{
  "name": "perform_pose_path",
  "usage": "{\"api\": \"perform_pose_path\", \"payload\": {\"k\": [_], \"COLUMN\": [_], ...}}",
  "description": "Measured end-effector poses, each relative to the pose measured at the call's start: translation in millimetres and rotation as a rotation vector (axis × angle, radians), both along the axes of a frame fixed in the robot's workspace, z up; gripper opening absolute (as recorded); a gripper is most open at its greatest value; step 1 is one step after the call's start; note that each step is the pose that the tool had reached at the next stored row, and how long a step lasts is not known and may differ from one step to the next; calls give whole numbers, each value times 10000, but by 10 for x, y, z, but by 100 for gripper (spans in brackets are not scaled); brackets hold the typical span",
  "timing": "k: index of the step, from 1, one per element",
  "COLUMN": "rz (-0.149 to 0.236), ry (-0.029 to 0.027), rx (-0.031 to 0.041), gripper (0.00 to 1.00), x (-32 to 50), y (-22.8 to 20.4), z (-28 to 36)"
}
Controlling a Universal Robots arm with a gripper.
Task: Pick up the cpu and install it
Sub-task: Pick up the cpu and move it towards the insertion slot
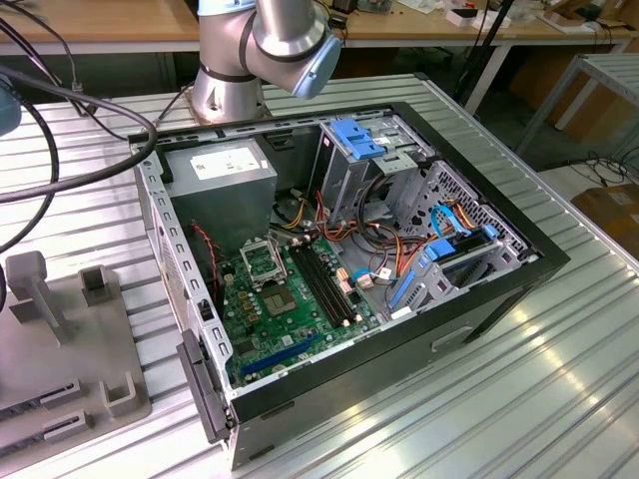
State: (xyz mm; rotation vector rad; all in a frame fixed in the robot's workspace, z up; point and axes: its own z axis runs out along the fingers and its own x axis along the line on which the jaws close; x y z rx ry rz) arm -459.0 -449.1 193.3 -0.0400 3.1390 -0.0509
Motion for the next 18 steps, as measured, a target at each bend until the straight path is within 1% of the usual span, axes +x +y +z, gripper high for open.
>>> {"api": "perform_pose_path", "payload": {"k": [5, 18], "rz": [0, 0], "ry": [-1, 9], "rx": [0, 1], "gripper": [47, 47], "x": [1, 1], "y": [0, 0], "z": [5, 161]}}
